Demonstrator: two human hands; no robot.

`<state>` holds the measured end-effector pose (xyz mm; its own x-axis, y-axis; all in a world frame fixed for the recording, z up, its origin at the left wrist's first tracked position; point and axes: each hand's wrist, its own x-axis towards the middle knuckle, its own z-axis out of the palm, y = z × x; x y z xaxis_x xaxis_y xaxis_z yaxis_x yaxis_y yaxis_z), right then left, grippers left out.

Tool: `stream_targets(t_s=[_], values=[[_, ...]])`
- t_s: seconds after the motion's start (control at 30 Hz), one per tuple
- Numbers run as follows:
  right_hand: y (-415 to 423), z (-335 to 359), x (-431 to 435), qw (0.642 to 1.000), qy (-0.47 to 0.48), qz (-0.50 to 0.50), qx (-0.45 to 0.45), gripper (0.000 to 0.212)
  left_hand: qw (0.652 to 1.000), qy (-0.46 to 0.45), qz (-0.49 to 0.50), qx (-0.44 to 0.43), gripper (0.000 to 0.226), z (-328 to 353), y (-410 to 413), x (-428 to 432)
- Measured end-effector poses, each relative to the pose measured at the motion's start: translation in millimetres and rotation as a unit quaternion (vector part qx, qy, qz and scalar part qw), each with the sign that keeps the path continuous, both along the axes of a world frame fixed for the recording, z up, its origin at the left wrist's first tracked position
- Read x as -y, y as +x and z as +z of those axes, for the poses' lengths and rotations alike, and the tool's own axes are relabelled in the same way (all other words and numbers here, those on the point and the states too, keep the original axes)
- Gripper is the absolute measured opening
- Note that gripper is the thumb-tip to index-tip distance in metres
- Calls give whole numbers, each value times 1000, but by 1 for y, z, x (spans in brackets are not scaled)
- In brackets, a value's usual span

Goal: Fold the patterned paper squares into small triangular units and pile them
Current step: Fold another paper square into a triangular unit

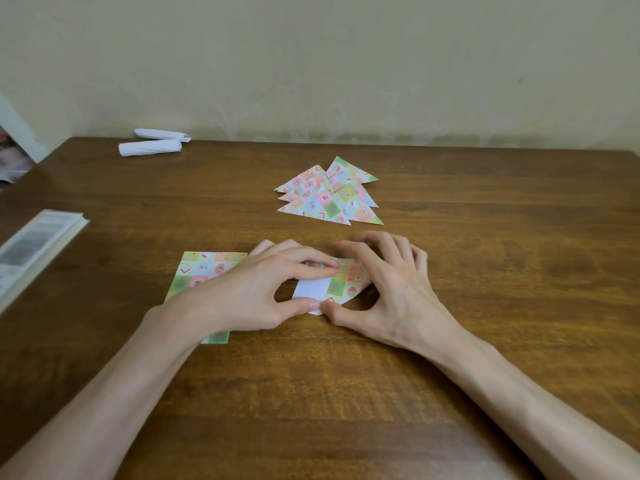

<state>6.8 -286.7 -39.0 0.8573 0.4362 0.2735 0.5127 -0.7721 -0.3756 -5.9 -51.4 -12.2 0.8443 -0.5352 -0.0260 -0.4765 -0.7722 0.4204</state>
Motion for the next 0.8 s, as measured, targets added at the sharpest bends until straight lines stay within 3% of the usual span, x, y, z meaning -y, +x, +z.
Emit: stream_targets(t_s=[0.8], values=[[-1, 0, -5, 1000, -17, -13, -2, 91, 1000, 13, -2, 3, 50, 1, -2, 1]])
